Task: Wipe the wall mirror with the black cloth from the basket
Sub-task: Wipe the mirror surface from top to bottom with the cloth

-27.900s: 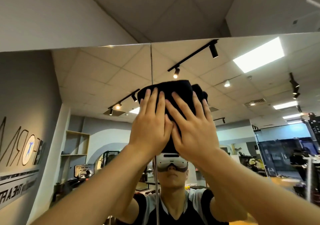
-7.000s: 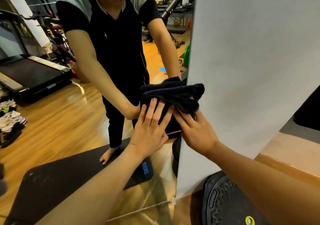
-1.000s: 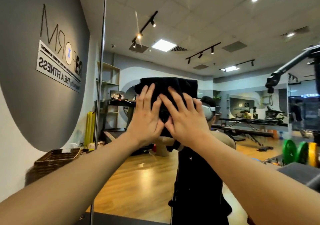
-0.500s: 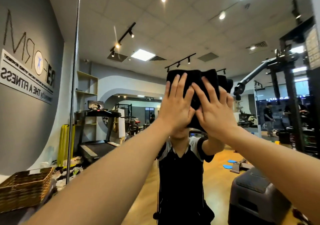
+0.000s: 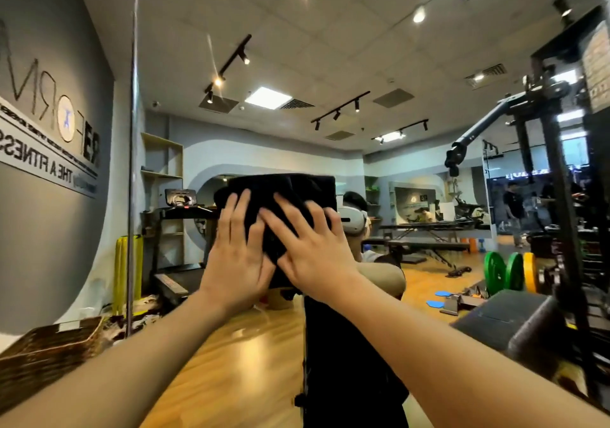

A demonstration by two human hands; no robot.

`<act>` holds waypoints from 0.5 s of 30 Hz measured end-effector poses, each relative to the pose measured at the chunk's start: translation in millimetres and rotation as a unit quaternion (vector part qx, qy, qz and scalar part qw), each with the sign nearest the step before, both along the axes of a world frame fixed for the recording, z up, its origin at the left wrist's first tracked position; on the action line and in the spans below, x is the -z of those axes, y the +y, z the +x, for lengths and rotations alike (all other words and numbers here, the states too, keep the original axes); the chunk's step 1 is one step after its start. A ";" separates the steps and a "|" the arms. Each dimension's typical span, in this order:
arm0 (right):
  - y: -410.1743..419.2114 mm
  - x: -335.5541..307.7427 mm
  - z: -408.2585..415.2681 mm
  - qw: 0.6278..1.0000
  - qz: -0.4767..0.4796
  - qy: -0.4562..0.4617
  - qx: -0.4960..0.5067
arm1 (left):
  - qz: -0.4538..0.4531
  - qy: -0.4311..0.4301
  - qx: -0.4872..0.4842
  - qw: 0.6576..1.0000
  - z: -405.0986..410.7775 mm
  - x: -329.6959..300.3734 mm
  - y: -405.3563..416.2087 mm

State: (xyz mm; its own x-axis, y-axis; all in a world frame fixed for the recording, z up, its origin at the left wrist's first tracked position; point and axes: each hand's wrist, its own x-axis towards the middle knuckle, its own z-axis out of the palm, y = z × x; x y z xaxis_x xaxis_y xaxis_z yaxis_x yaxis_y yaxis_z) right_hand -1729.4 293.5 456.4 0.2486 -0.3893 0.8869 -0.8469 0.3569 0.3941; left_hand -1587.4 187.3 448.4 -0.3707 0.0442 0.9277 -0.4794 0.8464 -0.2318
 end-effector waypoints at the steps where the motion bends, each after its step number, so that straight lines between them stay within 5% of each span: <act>1: 8.7 3.5 -9.3 1.000 0.005 0.006 0.001 | 0.003 -0.001 0.007 1.000 -8.8 7.2 5.6; 15: 193.3 -54.4 -200.7 0.996 -0.037 -0.023 0.074 | -0.047 0.040 0.073 0.995 -231.4 -50.7 177.3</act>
